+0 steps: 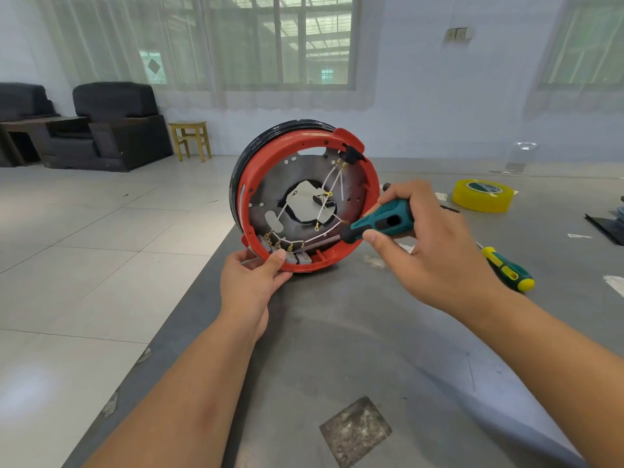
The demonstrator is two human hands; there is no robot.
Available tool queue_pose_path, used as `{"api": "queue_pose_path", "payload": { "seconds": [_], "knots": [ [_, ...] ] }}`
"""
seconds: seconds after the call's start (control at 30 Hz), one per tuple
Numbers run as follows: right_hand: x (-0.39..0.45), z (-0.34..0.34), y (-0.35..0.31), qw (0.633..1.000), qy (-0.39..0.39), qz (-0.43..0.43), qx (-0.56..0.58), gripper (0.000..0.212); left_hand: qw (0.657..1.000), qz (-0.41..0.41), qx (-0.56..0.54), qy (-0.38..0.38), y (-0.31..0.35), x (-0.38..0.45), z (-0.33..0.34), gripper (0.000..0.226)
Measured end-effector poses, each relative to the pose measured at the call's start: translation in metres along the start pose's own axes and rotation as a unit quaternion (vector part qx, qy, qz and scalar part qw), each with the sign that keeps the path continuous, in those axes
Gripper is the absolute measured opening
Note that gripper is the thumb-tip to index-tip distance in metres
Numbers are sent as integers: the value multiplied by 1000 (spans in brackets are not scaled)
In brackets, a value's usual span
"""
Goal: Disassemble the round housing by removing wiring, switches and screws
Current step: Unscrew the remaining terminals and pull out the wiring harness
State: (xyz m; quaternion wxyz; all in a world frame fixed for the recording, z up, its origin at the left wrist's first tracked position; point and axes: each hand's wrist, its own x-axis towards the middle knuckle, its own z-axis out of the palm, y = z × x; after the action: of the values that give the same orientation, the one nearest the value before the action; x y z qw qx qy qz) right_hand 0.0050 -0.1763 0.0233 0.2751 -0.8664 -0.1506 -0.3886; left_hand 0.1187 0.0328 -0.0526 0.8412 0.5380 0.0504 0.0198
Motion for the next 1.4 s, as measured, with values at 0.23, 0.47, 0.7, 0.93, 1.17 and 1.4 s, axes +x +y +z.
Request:
{"api": "queue_pose_path", "payload": {
  "seconds": [0.23,0.47,0.7,0.93,1.17,1.4],
  "knots": [
    [4,-5,-6,997,44,30,48,39,1000,-3,-13,6,0,3,-1,40],
    [4,-5,-5,998,43,34,44,46,1000,-2,-9,8,0,2,-1,48],
    [5,-5,-6,998,32,35,44,46,1000,-1,6,7,0,1,-1,47],
    [2,-3,-7,999,27,5,22,41,1000,-6,4,12,0,3,-1,46],
    [-10,7,-11,998,44,-47,4,40,1000,-4,-10,23,-2,7,-2,39],
    [-21,14,-11,997,52,-61,-12,40,999,4,-1,39,-5,9,-2,41]
  ]
}}
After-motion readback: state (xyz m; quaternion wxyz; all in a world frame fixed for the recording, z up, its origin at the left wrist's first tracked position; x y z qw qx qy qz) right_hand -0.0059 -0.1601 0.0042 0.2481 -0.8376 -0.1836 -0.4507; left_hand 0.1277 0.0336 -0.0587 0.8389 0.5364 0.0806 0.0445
